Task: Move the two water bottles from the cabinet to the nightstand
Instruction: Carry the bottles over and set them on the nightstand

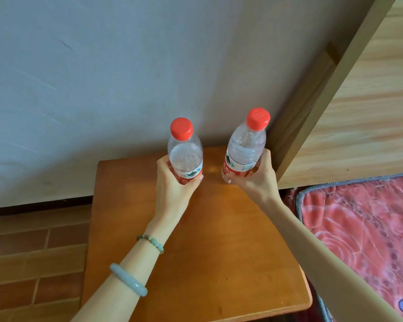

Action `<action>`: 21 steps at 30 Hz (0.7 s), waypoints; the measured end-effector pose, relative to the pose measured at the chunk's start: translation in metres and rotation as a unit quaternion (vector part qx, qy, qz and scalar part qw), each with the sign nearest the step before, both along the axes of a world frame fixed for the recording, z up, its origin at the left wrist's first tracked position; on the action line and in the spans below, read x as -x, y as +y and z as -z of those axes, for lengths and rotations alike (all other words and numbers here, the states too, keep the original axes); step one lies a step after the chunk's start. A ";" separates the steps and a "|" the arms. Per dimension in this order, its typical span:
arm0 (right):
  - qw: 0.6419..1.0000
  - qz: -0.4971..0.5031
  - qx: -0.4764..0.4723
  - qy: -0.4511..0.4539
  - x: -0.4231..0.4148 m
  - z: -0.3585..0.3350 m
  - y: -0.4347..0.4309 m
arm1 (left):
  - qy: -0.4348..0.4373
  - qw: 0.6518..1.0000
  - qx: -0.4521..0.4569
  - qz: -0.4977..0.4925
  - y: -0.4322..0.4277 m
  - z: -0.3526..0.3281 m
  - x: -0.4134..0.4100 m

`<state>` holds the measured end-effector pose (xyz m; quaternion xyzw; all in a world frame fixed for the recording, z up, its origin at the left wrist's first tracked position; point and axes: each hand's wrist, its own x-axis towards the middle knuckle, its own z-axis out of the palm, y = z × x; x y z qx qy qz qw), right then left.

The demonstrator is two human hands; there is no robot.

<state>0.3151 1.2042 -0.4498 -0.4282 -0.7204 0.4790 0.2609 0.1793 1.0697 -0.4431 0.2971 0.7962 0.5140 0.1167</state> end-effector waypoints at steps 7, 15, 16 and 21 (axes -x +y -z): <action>1.000 -0.015 -0.020 -0.007 0.000 0.009 0.003 | -0.032 0.999 0.019 -0.017 0.000 0.017 -0.006; 0.998 -0.034 -0.022 -0.052 -0.012 -0.005 -0.009 | 0.036 0.994 0.099 -0.008 -0.018 0.003 -0.013; 0.997 -0.035 -0.024 -0.067 -0.017 -0.017 -0.014 | 0.040 0.992 0.118 -0.006 -0.025 -0.005 -0.014; 0.991 -0.051 -0.045 -0.114 -0.046 -0.107 -0.045 | 0.084 0.984 0.157 0.008 -0.061 -0.079 -0.027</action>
